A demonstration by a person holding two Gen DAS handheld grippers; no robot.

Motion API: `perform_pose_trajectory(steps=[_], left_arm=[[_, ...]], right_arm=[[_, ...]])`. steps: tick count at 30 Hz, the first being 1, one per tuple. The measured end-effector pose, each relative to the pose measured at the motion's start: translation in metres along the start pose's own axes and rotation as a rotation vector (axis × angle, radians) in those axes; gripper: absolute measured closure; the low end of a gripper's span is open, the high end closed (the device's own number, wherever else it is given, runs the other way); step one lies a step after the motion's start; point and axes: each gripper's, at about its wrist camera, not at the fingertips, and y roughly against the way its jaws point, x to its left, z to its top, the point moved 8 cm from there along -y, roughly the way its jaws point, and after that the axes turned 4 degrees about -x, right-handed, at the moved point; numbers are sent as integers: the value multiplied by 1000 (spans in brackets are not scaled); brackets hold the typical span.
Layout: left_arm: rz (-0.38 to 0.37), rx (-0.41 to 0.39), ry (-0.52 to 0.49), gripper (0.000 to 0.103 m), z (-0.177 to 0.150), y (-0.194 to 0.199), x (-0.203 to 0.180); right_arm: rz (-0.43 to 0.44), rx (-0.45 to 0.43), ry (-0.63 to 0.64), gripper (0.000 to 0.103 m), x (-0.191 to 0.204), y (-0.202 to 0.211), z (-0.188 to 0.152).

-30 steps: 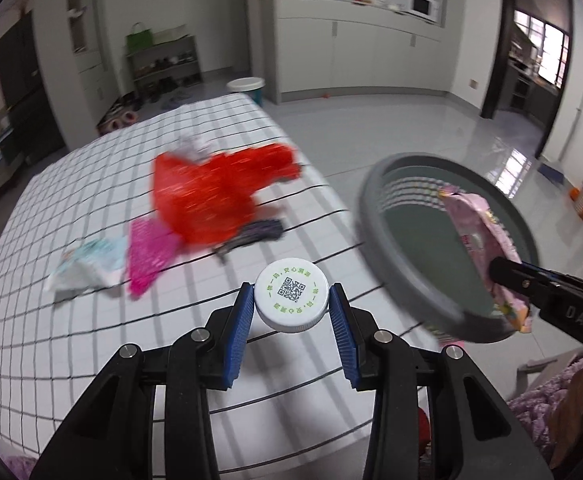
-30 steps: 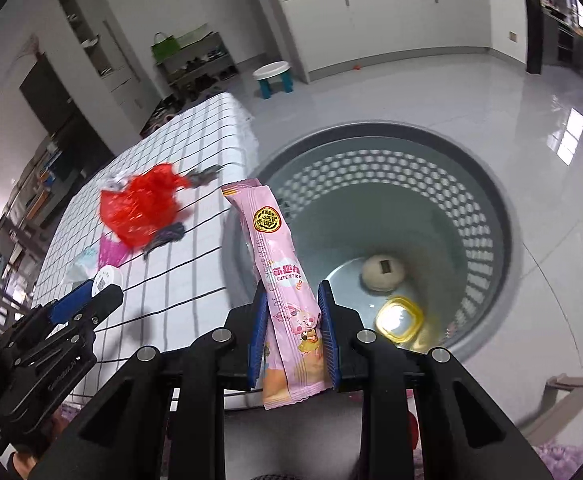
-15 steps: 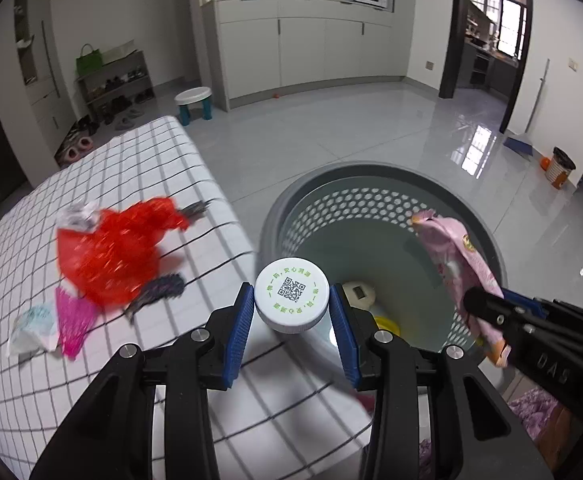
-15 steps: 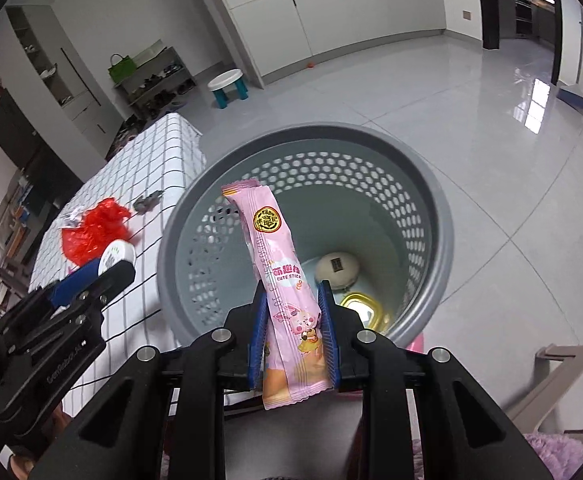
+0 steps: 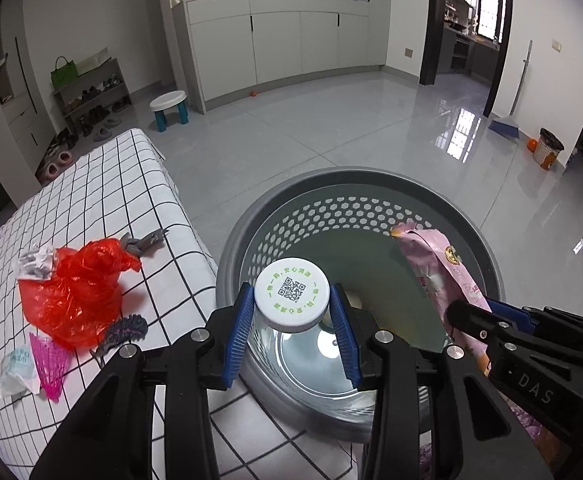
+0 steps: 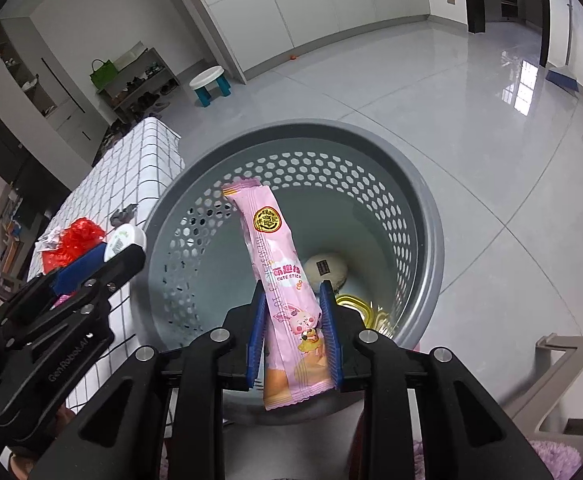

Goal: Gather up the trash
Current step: 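Carry the pink wrapper and QR lid over the grey basket and open both grippers, then withdraw both tools from the basket back over the table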

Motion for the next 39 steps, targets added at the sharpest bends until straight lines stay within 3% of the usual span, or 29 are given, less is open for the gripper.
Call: perform_pose_trajectory(steps=[4, 9, 13, 39], left_arm=[[-8, 13, 8, 62, 1, -5, 2], [-7, 12, 12, 45, 1, -6, 3], [-1, 7, 20, 36, 1, -4, 8], [16, -9, 84, 18, -16, 24, 25]], right_arm=[[-8, 10, -10, 77, -1, -7, 2], [-14, 11, -5, 75, 5, -11, 3], [-9, -24, -17, 45, 4, -5, 7], [31, -36, -3, 44, 9, 2, 3]])
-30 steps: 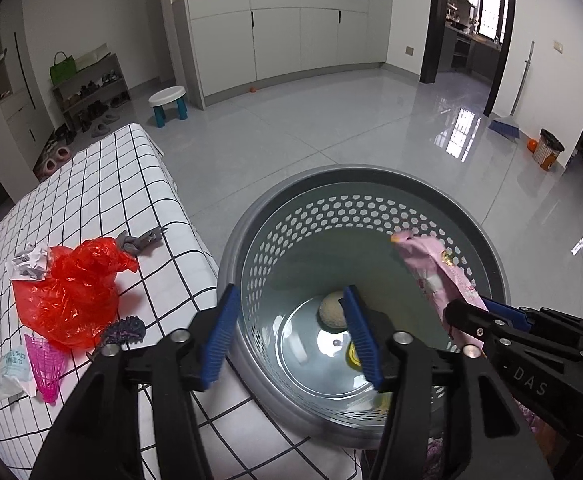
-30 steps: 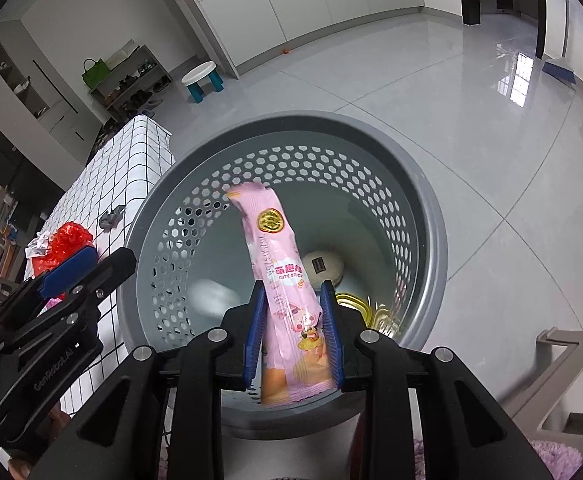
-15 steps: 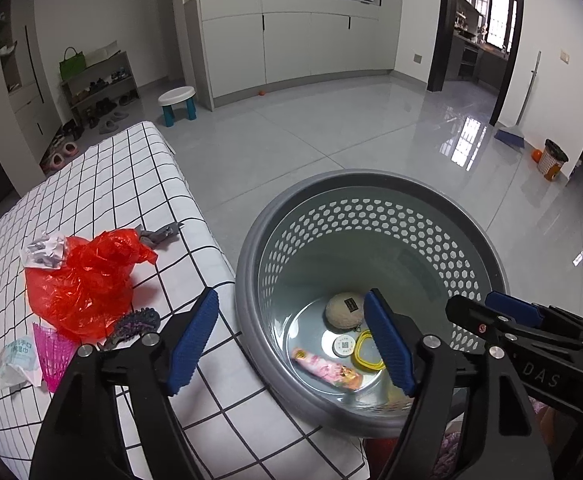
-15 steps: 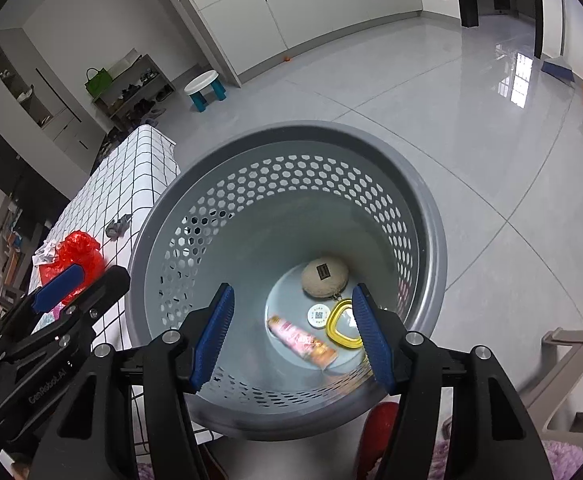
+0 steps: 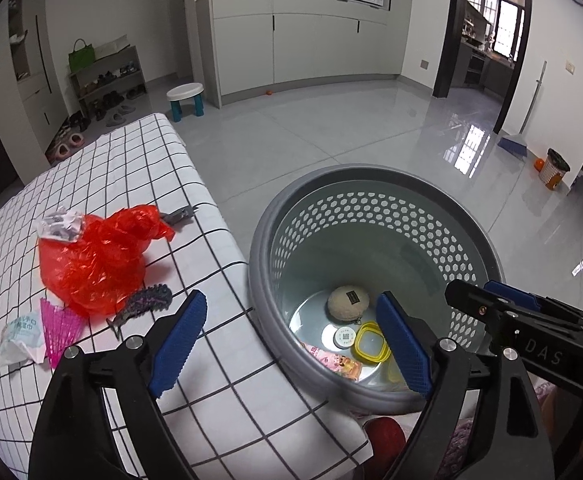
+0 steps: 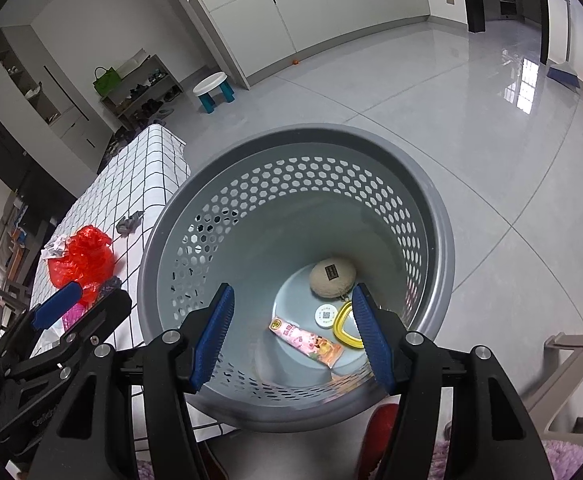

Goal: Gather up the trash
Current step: 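Withdraw both tools from the basket back over the table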

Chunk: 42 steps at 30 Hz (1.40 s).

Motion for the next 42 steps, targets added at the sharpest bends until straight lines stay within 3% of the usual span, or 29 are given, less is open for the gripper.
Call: perform_pose_trajectory(steps=[15, 42], left_arm=[[63, -39, 70, 14, -7, 38, 42], [276, -39, 264, 13, -49, 94, 192]], right_arm=[[39, 8, 70, 44, 36, 2, -9], [143, 80, 255, 43, 147, -20, -34]])
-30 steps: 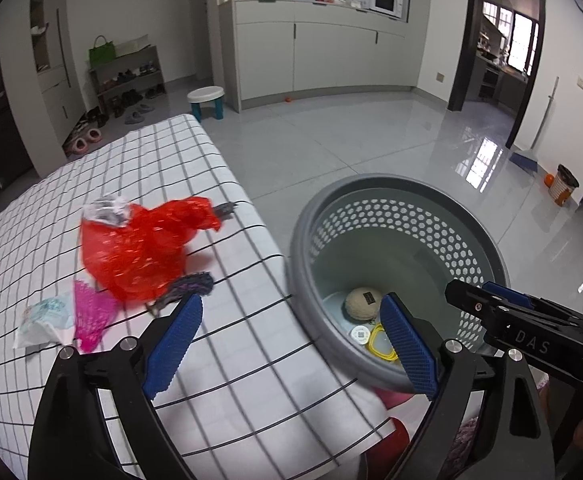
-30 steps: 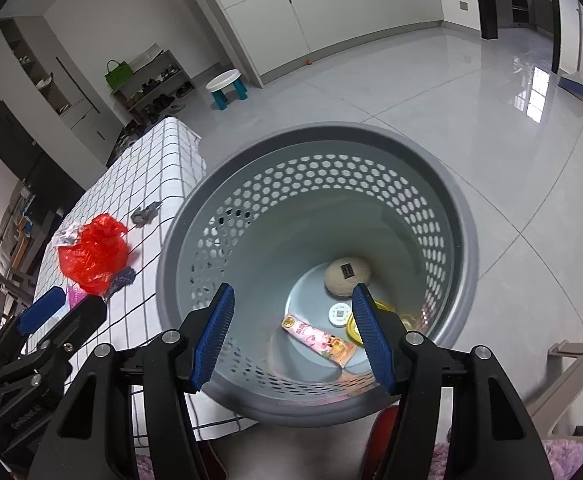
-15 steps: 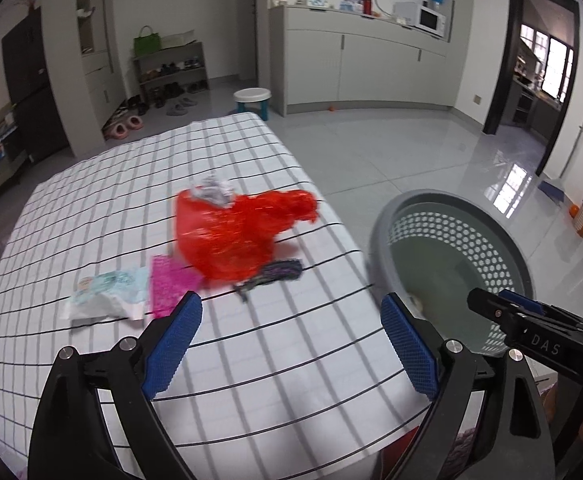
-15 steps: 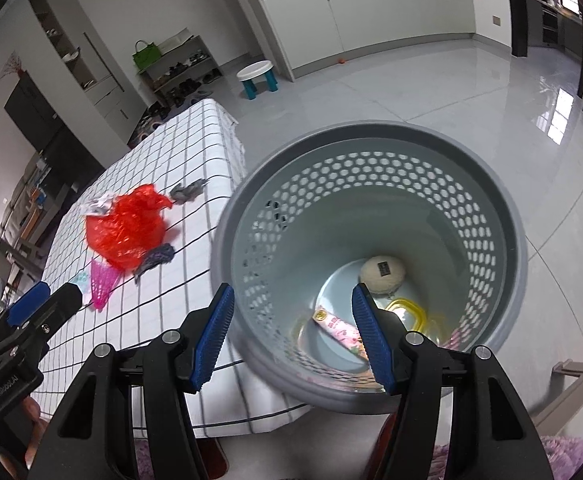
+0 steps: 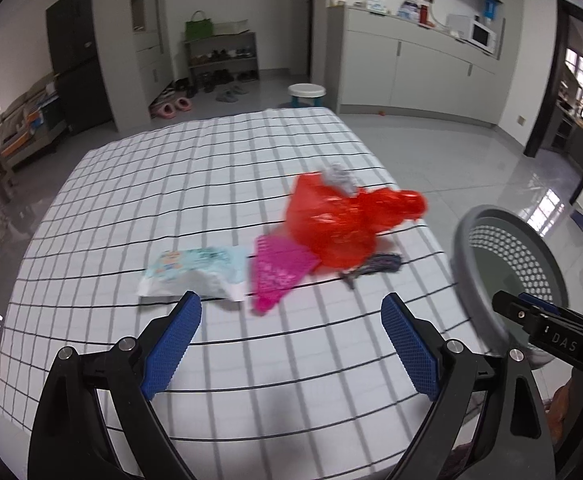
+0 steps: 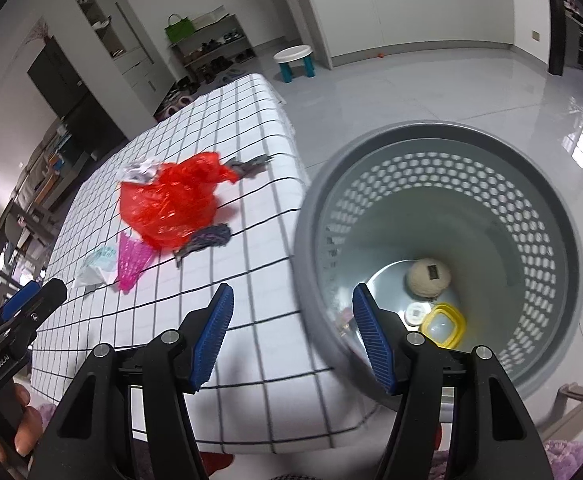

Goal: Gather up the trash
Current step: 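Withdraw both tools from the basket back over the table, then reach the right gripper to the crumpled white paper and grasp it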

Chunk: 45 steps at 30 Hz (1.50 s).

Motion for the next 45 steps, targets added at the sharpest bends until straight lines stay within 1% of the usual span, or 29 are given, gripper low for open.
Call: perform_pose_trajectory(steps=[6, 12, 16, 24, 28, 37, 45], left_arm=[[56, -4, 32, 13, 4, -5, 33], [124, -19, 28, 13, 11, -19, 58], [128, -4, 68, 13, 10, -33, 75], [141, 27, 110, 13, 0, -55, 99], [177, 20, 116, 13, -3, -56, 110], [160, 41, 132, 13, -11, -60, 112], [161, 45, 134, 13, -12, -61, 112]], right_arm=[[36, 4, 60, 43, 31, -12, 9], [65, 0, 120, 43, 61, -23, 24], [75, -4, 160, 43, 79, -34, 34], [97, -30, 221, 43, 112, -53, 60], [102, -39, 244, 43, 128, -65, 71], [99, -48, 292, 43, 154, -84, 88], [84, -43, 310, 43, 157, -100, 98]])
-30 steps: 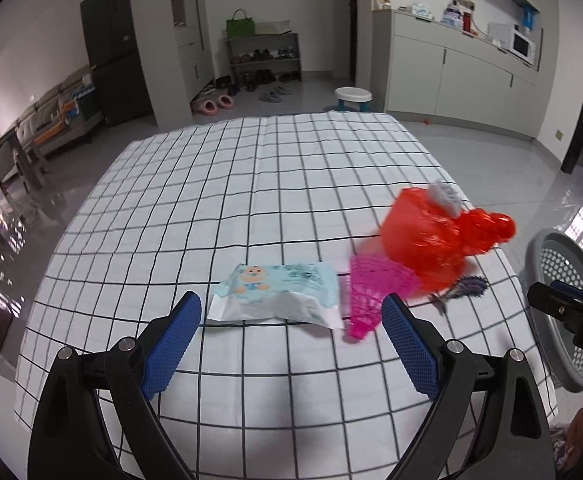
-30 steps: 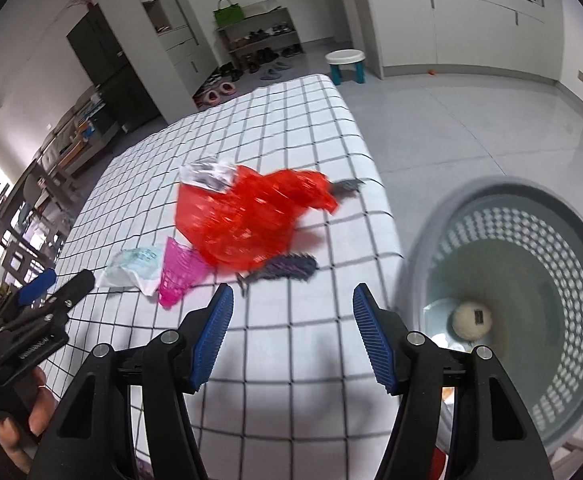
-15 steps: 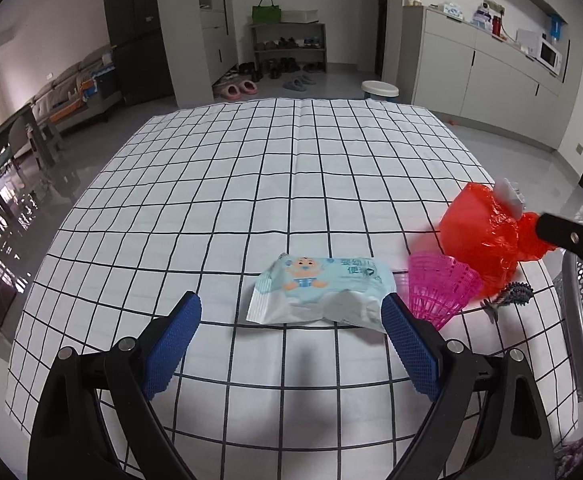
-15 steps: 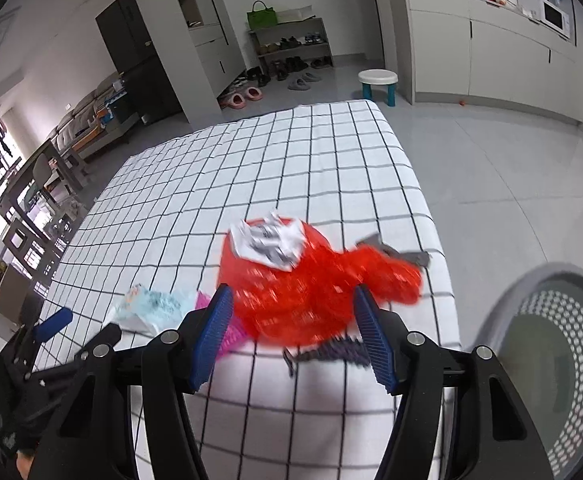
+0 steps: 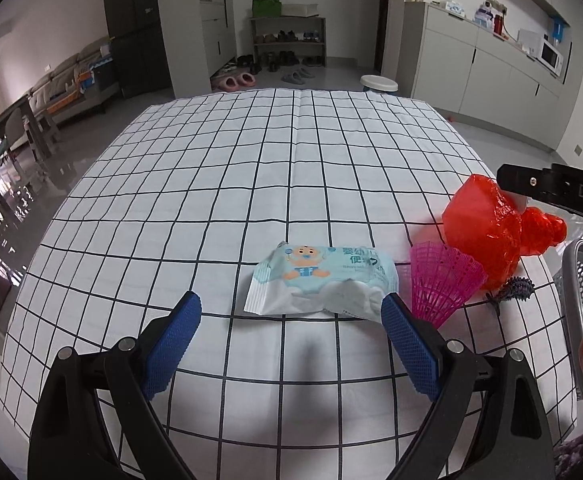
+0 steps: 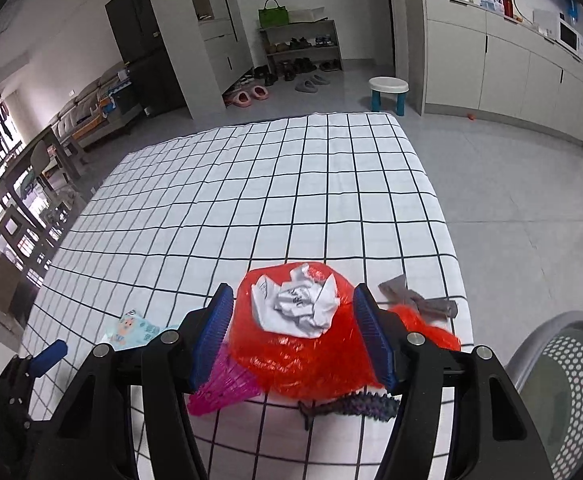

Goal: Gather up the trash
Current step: 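Reach the right gripper to the crumpled white paper and grasp it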

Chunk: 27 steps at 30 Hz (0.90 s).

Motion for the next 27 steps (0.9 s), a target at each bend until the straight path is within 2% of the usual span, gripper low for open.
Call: perform_pose_trajectory(steps=[3, 5, 11, 19, 27], left_arm=[[1, 3, 0, 13, 0, 0, -1], [1, 6, 0, 13, 0, -1, -1], [1, 8, -3, 13, -2, -1, -4], [-3, 2, -5, 13, -1, 0, -6], [-8, -4, -3, 13, -2, 2, -9]], right_arm=[[1, 11, 1, 44, 0, -3, -4], [2, 19, 11, 57, 1, -4, -6], [7, 3, 41, 68, 7, 2, -8], [38, -49, 28, 69, 13, 33, -4], [32, -2, 18, 69, 8, 45, -21]])
